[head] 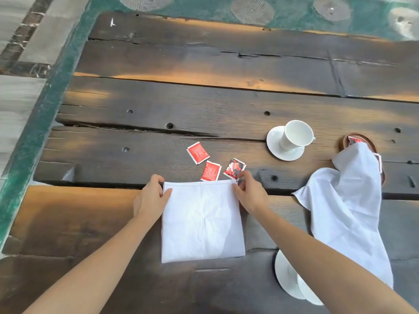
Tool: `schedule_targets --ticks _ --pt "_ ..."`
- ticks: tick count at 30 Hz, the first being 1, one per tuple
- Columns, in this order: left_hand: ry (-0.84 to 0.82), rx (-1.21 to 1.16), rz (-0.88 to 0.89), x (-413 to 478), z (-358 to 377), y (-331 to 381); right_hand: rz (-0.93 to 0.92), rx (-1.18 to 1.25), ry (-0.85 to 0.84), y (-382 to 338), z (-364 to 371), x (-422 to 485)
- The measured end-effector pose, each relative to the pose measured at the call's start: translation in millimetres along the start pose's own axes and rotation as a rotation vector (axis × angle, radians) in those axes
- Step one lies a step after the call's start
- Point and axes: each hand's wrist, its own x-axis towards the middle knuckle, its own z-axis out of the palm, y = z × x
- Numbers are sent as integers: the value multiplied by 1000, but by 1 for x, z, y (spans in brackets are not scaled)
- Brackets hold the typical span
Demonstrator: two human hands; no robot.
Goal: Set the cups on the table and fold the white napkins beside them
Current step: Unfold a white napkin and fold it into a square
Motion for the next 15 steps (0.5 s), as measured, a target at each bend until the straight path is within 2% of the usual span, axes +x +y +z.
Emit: schedule_targets --ticks 2,3,5,7,9,12,15 --pt "124 140 158 -7 -4 -1 -208 -163 86 1 -5 -8" --pt "145 206 279 -11 -5 -1 -352 -247 76 1 -6 -11" --pt "38 337 521 -23 -2 -1 -587 -447 -103 1 -4 -19" --pt "-163 485 670 -32 4 -4 -690 -666 -313 6 4 -25" --pt "-297 574 667 -35 10 -14 -709 -796 -398 17 9 -26" --pt "-347 670 616 -38 15 -33 -682 -883 -439 32 6 -28" --pt "-374 651 577 -39 14 -44 -663 -874 -452 36 4 -28"
